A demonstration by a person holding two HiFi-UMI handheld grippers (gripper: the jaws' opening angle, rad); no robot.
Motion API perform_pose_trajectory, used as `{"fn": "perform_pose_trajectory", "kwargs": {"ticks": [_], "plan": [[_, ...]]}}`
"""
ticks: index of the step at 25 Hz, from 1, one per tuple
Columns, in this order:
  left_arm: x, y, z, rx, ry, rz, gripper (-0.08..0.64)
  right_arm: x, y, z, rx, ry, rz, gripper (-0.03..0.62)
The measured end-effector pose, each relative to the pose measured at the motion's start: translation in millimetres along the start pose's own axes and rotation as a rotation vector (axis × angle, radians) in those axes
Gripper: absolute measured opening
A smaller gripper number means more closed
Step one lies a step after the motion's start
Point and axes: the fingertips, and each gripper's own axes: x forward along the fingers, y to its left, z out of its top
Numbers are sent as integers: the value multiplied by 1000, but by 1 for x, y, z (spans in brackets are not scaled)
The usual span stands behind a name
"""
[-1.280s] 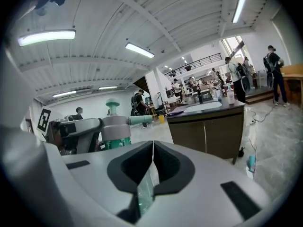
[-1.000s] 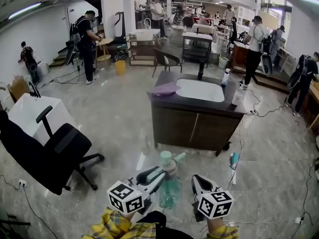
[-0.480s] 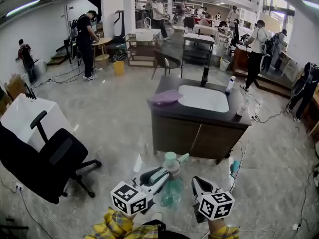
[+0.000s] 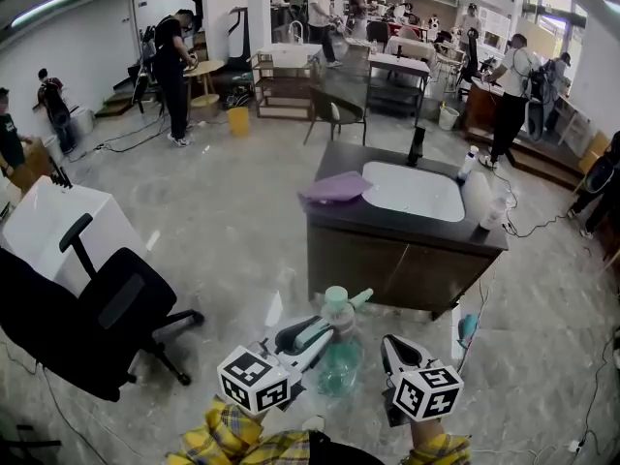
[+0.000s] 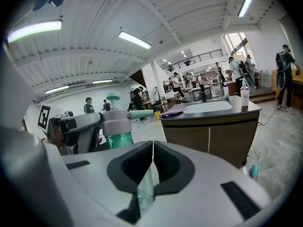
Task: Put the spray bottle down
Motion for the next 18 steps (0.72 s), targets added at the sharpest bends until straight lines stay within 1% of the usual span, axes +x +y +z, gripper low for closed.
{"fn": "perform_pose_trajectory", "kwargs": {"ticks": [7,11,14,18], "plan": [[9,34,1,4,19,-16,120,25,-14,11,48,-24,-39,8],[22,39,-3,-5,38,-28,120,29,-30,14,74,-30,-57,8],[38,42,-3,-10,43,-36,120,36,-45,19,82,-36,-63,8],[74,43,10,11,40,-36,120,52,-77,40,82,-54,-56,8]]}}
